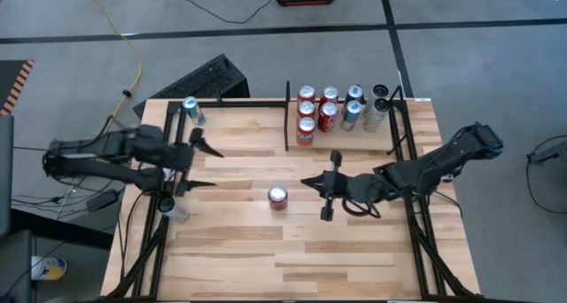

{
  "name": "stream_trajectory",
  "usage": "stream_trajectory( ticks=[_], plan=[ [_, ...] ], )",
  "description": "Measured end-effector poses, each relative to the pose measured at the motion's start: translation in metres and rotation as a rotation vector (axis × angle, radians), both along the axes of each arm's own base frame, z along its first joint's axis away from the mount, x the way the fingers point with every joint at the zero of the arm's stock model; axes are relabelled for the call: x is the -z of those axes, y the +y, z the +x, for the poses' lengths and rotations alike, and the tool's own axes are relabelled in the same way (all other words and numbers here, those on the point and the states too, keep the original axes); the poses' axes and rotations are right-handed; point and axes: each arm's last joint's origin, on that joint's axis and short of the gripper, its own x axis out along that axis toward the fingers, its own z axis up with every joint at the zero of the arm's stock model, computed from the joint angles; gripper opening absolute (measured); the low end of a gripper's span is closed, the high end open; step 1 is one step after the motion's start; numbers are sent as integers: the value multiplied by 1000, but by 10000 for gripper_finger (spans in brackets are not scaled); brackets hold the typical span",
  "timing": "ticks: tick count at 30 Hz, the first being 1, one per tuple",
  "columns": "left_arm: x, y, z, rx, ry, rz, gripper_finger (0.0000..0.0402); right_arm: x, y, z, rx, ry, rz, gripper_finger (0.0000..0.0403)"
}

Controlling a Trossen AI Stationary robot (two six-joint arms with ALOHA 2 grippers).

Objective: Place canned beverage on shelf
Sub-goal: Put the red-white soda can on the shelf aligned with the other soda cans

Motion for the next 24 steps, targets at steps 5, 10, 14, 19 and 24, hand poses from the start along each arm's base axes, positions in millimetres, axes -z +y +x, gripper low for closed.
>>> stream_trajectory(
  ticks=[5,10,14,19,24],
  plan=[
    [26,1,-28,-6,-189,-37,366,15,3,19,10,-8,3,23],
    [49,1,-44,-32,-310,-108,366,37,9,44,19,-42,14,23],
    [59,4,-49,-126,-487,-182,366,57,8,60,23,-37,42,23],
    [80,7,-46,-221,-545,-204,366,65,10,66,27,-44,61,23],
    [108,9,-36,-288,-498,-174,366,81,4,52,28,-127,92,23]
  ],
)
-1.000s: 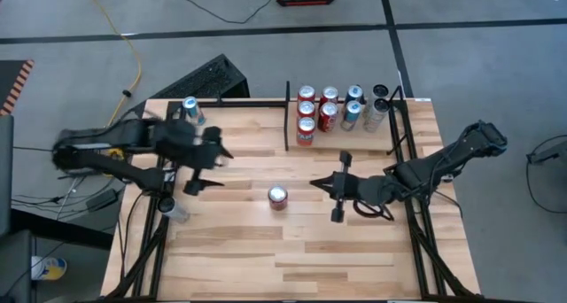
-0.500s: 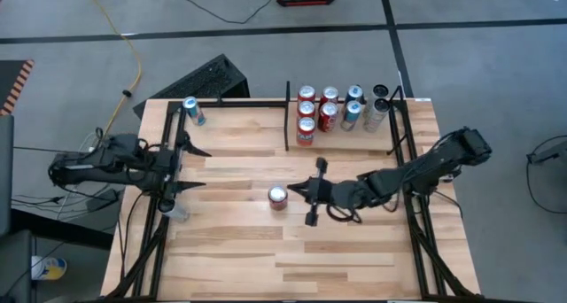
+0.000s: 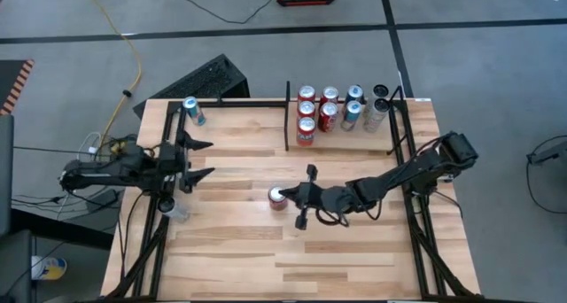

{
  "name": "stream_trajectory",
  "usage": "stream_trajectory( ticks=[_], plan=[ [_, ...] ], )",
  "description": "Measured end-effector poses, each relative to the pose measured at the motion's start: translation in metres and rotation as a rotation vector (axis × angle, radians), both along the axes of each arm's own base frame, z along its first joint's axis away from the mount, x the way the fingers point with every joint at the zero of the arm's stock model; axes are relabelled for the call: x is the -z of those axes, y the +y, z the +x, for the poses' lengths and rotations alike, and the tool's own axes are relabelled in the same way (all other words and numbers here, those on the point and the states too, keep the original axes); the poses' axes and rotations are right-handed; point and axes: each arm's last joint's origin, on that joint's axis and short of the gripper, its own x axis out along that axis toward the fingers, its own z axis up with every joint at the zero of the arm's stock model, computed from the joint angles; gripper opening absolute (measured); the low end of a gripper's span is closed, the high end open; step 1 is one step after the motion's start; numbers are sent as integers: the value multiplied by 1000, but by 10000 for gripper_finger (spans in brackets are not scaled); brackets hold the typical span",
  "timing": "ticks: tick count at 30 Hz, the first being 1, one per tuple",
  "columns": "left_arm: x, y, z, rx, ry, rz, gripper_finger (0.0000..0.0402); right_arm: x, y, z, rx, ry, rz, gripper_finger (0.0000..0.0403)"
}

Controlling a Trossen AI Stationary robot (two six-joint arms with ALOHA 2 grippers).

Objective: Place canned beverage on shelf
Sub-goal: Put the red-white soda can on the shelf aligned with the other soda cans

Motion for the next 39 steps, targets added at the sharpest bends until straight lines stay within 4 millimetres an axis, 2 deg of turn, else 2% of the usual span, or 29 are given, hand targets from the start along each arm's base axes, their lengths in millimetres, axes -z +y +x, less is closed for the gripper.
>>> stream_trajectory(
  ticks=[5,8,12,16,23,30,35,39],
  plan=[
    [23,0,7,-16,5,52,366,16,-22,-35,-78,-335,130,23],
    [34,1,9,-22,10,54,366,20,-25,-44,-118,-454,197,23],
    [43,3,11,-18,26,38,366,22,-20,-38,-118,-380,211,38],
    [49,4,12,18,42,23,366,17,-17,-22,-65,-238,194,76],
    [52,5,13,-12,81,32,366,-1,-10,-3,-42,-55,144,176],
    [58,5,13,-21,140,34,366,-4,-10,-1,-27,-42,187,279],
    [65,5,14,-20,215,31,366,1,-9,-2,-14,-7,229,310],
    [67,5,14,-20,226,23,366,3,-5,-4,-92,51,106,312]
  ],
)
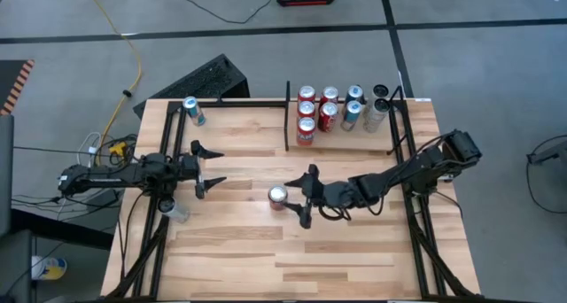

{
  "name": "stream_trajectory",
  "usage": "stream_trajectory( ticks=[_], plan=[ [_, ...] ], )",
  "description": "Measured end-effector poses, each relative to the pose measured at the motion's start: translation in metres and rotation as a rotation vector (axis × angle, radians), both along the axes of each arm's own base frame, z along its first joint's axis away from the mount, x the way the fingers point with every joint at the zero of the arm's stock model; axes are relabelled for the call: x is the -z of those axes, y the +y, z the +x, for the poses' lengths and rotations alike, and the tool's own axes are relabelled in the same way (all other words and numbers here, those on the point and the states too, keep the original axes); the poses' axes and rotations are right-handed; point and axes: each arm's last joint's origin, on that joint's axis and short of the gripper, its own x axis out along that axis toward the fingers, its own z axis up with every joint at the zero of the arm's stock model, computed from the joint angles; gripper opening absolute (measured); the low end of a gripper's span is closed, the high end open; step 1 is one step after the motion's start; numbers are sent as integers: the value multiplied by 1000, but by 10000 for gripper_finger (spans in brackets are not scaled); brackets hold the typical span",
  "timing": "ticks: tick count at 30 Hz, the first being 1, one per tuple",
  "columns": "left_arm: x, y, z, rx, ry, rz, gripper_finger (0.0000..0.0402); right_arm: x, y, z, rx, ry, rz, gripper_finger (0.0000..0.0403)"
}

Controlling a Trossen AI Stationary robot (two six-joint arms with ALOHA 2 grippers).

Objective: Place canned beverage on shelf
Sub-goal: Put the red-white soda can on the shelf aligned with the other soda cans

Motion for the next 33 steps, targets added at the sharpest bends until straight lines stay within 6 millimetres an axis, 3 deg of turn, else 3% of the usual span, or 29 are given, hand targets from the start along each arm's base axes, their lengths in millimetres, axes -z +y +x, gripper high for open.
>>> stream_trajectory(
  ticks=[10,21,33],
  plan=[
    [4,0,0,-16,44,20,366,2,-27,7,-15,24,-10,313],
    [4,0,0,-15,43,16,366,37,-25,25,-32,75,-21,313],
    [6,0,1,-15,58,13,366,34,-27,26,8,61,-27,313]
  ],
)
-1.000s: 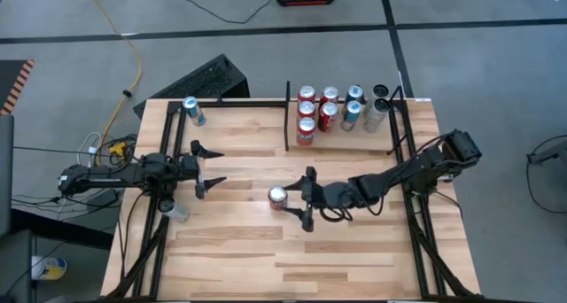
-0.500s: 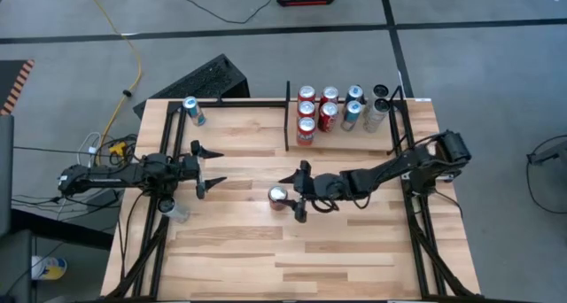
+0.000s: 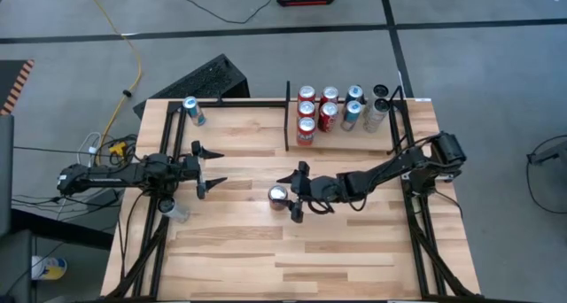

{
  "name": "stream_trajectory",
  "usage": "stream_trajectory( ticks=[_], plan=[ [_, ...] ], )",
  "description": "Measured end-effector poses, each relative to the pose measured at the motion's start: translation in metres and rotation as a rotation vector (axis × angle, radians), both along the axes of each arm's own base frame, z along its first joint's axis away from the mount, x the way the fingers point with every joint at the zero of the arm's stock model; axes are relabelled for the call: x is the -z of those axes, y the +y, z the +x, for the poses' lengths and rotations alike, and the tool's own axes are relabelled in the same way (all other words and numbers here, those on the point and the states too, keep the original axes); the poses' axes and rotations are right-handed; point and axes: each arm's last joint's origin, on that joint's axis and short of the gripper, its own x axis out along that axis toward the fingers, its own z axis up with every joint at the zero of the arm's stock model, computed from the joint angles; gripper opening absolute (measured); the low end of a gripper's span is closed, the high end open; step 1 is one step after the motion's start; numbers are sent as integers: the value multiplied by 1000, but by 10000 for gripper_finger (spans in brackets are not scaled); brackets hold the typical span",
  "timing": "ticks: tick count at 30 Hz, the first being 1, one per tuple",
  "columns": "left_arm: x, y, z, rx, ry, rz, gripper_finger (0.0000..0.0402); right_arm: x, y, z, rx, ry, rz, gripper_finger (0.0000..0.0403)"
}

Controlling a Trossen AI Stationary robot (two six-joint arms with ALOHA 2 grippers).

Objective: Place canned beverage on shelf
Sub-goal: Put the red-white soda can on the shelf aligned with the other soda cans

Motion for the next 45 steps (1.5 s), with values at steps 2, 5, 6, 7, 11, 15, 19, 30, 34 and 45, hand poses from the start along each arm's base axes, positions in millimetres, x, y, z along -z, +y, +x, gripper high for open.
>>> stream_trajectory(
  ticks=[2,5,6,7,11,15,19,30,34,45],
  plan=[
    [0,0,0,0,1,5,366,0,-1,0,3,-3,0,313],
    [0,0,0,0,1,2,366,0,-3,1,12,-1,15,313],
    [0,0,0,0,0,-1,366,1,-4,1,18,4,24,314],
    [0,0,0,0,0,-2,366,1,-5,0,21,8,28,315],
    [0,0,0,1,1,5,366,1,-5,0,21,9,24,326],
    [0,0,0,0,0,-2,366,-2,-5,2,19,6,20,349],
    [0,0,0,0,1,5,366,-1,-6,2,13,32,-9,368],
    [0,0,0,0,1,2,366,10,0,5,-10,43,-5,372],
    [0,0,0,0,1,2,366,20,2,8,-2,67,10,372],
    [0,0,0,1,1,5,366,30,0,11,43,77,87,365]
  ],
)
